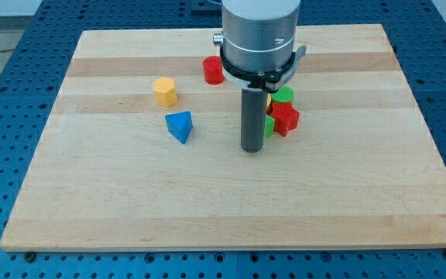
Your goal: Move blue triangle into green star
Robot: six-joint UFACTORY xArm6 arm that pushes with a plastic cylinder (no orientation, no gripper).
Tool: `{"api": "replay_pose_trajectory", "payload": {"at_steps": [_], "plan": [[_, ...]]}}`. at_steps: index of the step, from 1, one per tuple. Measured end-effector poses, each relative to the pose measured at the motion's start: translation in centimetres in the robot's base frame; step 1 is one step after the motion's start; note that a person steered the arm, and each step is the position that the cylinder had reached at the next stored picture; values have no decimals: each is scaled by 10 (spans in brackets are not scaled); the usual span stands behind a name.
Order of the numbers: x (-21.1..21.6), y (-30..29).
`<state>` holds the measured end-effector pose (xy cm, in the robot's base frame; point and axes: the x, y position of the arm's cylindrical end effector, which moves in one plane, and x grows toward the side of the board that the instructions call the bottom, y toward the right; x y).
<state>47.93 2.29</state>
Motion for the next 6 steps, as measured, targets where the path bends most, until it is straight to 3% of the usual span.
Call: {"api": "replay_pose_trajectory", "payload": {"at_steps": [3,6], "plan": [[7,-136],[-33,-141]]}}
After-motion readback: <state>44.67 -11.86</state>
